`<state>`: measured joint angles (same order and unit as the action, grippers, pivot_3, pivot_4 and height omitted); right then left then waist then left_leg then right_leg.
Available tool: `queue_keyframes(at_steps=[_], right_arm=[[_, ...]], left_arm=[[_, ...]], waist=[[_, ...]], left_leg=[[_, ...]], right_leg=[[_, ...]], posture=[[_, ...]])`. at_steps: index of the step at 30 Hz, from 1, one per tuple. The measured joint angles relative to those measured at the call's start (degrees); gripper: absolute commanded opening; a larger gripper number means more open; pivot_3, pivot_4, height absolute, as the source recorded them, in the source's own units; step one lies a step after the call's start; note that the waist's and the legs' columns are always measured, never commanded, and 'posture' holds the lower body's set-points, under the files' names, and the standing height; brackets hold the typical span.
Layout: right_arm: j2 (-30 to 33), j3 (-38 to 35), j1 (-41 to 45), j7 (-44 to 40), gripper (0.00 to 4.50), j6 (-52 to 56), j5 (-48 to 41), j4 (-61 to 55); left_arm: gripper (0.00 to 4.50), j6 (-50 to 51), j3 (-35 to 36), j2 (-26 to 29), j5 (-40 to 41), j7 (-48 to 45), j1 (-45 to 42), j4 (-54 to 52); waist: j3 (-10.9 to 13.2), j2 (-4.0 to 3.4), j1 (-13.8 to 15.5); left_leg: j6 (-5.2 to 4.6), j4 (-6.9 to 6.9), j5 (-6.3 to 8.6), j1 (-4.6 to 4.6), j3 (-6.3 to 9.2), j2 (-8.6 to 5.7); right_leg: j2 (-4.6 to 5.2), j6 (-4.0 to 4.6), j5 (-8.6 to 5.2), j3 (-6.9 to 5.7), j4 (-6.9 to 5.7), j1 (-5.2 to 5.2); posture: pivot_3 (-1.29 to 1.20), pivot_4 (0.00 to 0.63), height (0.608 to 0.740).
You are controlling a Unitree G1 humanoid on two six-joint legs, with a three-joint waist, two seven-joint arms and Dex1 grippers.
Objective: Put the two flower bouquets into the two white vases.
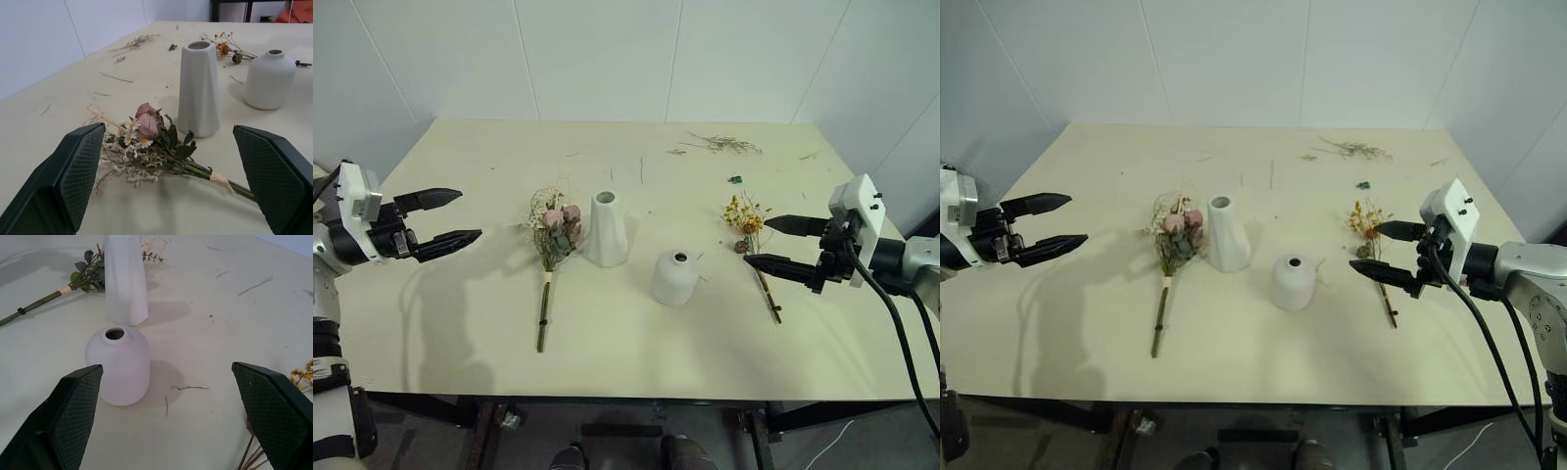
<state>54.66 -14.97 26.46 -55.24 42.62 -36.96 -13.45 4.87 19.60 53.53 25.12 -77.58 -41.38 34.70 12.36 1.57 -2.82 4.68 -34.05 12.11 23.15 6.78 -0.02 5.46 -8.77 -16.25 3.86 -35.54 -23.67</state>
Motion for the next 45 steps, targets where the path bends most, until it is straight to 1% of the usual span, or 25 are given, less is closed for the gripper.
queue_keyframes(at_steps=[4,12,15,17,21,26,28,31,33,36,39,41,45], right_arm=[[-0.7,-0.3,0.0,0.9,4.47,0.0,-0.5,-0.1],[-1.4,-0.3,0.4,1.3,4.47,0.1,-1.6,-0.3],[-1.4,-0.3,0.4,1.3,4.47,-0.3,-1.8,-1.1],[-1.4,0.3,0.5,1.1,4.47,-2.4,-0.6,-1.1],[-1.7,3.9,3.3,-1.0,4.47,-7.8,2.8,1.1],[-2.4,6.8,6.5,-6.9,4.47,-11.8,3.9,7.8],[-3.2,7.1,6.9,-9.4,4.47,-13.7,3.8,9.7],[-3.5,7.4,7.6,-12.2,4.47,-15.9,4.0,12.2],[-3.6,7.3,8.5,-13.4,4.47,-16.9,4.0,13.7],[-4.9,6.9,8.6,-15.4,4.47,-17.5,2.6,14.6],[-4.7,6.9,8.8,-18.3,4.47,-18.2,2.6,17.4],[-4.2,6.9,9.0,-19.7,4.47,-19.0,3.0,19.1],[-3.6,6.9,9.7,-20.7,4.47,-19.3,4.1,21.0]], left_arm=[[4.5,0.0,0.0,0.0,0.0,0.1,-0.3,0.0],[4.5,1.0,0.0,-1.8,0.5,1.3,0.7,-1.3],[4.5,1.5,0.1,-2.5,0.7,2.6,2.2,-3.9],[4.5,3.1,0.6,-2.7,1.6,4.1,4.4,-6.8],[4.5,7.9,3.0,-2.9,2.4,10.4,9.8,-13.7],[4.5,21.1,7.1,-4.7,4.3,26.1,17.4,-29.0],[4.5,27.4,7.3,-5.4,4.3,32.6,19.5,-34.9],[4.5,37.5,6.1,-5.4,4.3,40.0,21.3,-42.9],[4.5,43.9,5.3,-5.6,4.8,43.9,21.5,-46.2],[4.5,52.3,4.2,-7.8,5.9,49.0,21.5,-51.1],[4.5,61.6,2.9,-11.3,8.2,53.9,19.9,-55.6],[4.5,65.9,2.9,-13.7,9.0,56.8,17.8,-57.0],[4.5,74.2,2.9,-18.9,8.2,63.8,14.2,-58.5]], waist=[[0.0,0.0,-0.2],[0.0,0.0,-0.1],[0.0,0.0,-0.1],[0.0,0.0,-0.2],[0.0,0.0,-0.4],[0.0,0.01,-0.1],[0.0,0.01,0.1],[0.0,0.01,0.3],[0.0,0.01,0.3],[0.0,0.02,0.5],[0.0,0.02,0.7],[0.0,0.02,0.9],[0.0,0.02,0.9]], left_leg=[[0.0,0.0,0.0,0.0,0.0,0.0],[0.0,-0.01,0.0,0.0,0.0,0.0],[0.0,-0.01,0.0,0.0,0.0,0.0],[0.0,-0.01,0.0,0.0,0.0,0.0],[0.0,-0.01,0.0,-0.05,-0.02,0.03],[0.0,-0.05,0.0,-0.04,-0.01,0.03],[0.0,-0.07,0.0,-0.04,0.0,0.02],[0.01,-0.09,0.01,-0.04,-0.01,0.0],[0.01,-0.1,0.01,-0.05,0.0,0.0],[0.01,-0.12,0.01,-0.06,0.0,0.0],[0.02,-0.16,0.01,-0.05,0.0,-0.02],[0.03,-0.18,0.01,-0.06,0.0,-0.02],[0.04,-0.25,0.01,-0.05,-0.01,-0.03]], right_leg=[[0.0,0.0,0.0,0.0,-0.01,0.0],[0.0,0.0,0.0,0.0,-0.01,0.0],[0.0,0.0,0.0,0.0,-0.01,0.0],[0.01,0.0,0.0,0.0,-0.02,0.0],[0.01,0.01,0.0,0.0,-0.04,0.0],[0.03,-0.01,0.01,0.0,-0.02,0.02],[0.02,-0.01,0.01,0.0,-0.03,0.04],[0.03,-0.02,0.02,0.01,-0.03,0.04],[0.01,-0.01,0.02,0.0,-0.04,0.05],[0.02,-0.01,0.02,0.01,-0.03,0.07],[0.02,-0.02,0.02,0.01,-0.02,0.09],[0.01,-0.02,0.02,0.01,-0.04,0.09],[0.01,-0.03,0.03,0.01,-0.04,0.1]], posture=[[0.0,0.15,0.74],[0.0,0.15,0.74],[0.0,0.15,0.74],[0.0,0.15,0.74],[0.0,0.15,0.74],[0.0,0.15,0.74],[0.0,0.15,0.74],[0.0,0.15,0.74],[0.0,0.15,0.74],[0.0,0.15,0.74],[0.0,0.15,0.74],[0.0,0.15,0.74],[0.0,0.15,0.74]])
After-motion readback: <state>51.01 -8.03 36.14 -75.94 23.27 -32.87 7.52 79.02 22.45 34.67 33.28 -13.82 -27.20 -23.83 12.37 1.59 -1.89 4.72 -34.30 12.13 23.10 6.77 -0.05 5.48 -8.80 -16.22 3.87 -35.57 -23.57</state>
